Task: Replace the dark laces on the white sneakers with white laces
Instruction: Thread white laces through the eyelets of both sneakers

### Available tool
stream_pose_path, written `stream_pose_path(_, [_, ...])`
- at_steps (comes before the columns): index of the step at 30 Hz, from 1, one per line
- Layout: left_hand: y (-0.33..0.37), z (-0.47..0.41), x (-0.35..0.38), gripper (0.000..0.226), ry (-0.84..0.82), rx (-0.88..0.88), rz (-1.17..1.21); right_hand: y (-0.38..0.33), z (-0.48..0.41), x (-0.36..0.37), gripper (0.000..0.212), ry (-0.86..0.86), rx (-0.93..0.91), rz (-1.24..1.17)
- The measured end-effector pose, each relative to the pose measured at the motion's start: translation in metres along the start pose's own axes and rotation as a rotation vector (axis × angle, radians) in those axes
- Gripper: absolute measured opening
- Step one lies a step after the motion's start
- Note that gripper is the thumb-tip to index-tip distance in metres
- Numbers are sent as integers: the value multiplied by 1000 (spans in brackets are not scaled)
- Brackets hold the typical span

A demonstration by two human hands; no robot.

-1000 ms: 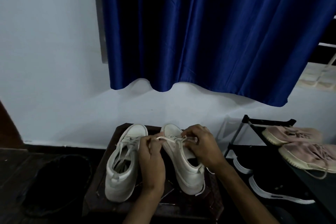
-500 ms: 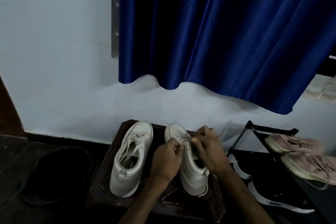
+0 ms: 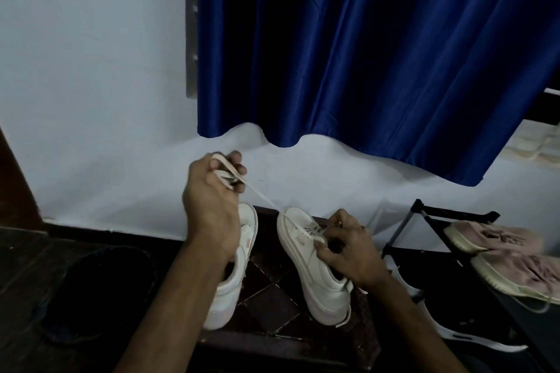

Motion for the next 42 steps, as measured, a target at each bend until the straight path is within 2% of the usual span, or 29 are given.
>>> stream_pose_path(2, [-19, 5, -1, 28, -87, -91, -139, 1, 0, 2, 28, 4, 4, -40])
stream_pose_path(3, [-33, 8, -7, 26, -152, -49, -396, 0, 0, 1, 27, 9, 0, -55])
stream_pose_path(5, [-69, 11, -30, 20, -405, 151, -1120, -2, 1, 1, 27, 22, -7, -70])
stream_pose_path(6, [-89, 12, -44, 26, -515, 210, -1435, -3, 1, 0, 27, 31, -8, -67])
stream_pose_path(7, [-103, 13, -57, 32, -580, 228, -1663, -3, 1, 0, 27, 37, -7, -69])
stream_pose_path(8, [-113, 13, -66, 33, -581, 212, -1769, -3, 1, 0, 27, 37, -2, -76])
stream_pose_path(11, [-126, 13, -81, 31, -561, 131, -1797, -2, 1, 2, 27, 46, -5, -99])
stream_pose_path(13, [-118, 17, -75, 30, -614, 10, -1536, -1, 1, 2, 27, 50, 4, -104])
stream_pose_path(15, [-92, 24, -55, 27, -436, -29, -1090, -2, 1, 2, 25, 43, 17, -92])
stream_pose_path(17, [-66, 24, -36, 31, -243, 65, -735, -4, 1, 1, 25, 36, 22, -92])
stream_pose_path(19, [-55, 27, -27, 35, -211, 163, -635, -6, 2, 0, 25, 28, 23, -85])
stream_pose_path(21, [-60, 30, -25, 39, -225, 151, -636, -6, 2, -1, 24, 26, 37, -64])
stream_pose_path(25, [-75, 27, -43, 37, -246, -38, -717, -6, 5, -2, 32, 65, 68, -49])
stream_pose_path(27, [-78, 20, -53, 35, -217, 7, -858, -10, 8, -4, 42, 99, 81, -62])
stream_pose_path(29, [-83, 16, -63, 32, -251, 168, -1253, -16, 10, -6, 50, 131, 134, -129])
stream_pose_path(32, [-104, 20, -69, 17, -434, 409, -1900, -21, 14, -7, 47, 195, 242, -284])
stream_pose_path(33, [-111, 23, -71, 16, -480, 420, -2020, -21, 16, -6, 44, 208, 260, -321])
stream_pose_path(35, [-126, 27, -82, 25, -543, 303, -2188, -19, 22, -5, 37, 228, 279, -368])
stream_pose_path(37, [-130, 30, -93, 29, -560, 278, -2245, -17, 26, -4, 34, 228, 271, -380])
stream_pose_path(42, [-130, 27, -107, 40, -552, 421, -2153, -15, 26, -3, 37, 157, 291, -417])
Point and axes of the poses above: each hand's wrist, its own z-axis away from the middle knuckle, its own x-axis out of the palm, y = z × x, the point moved 2 cm from there along -z, towards the middle knuckle, and after that the axes turned 6 degrees about z, right-handed, at the moved point
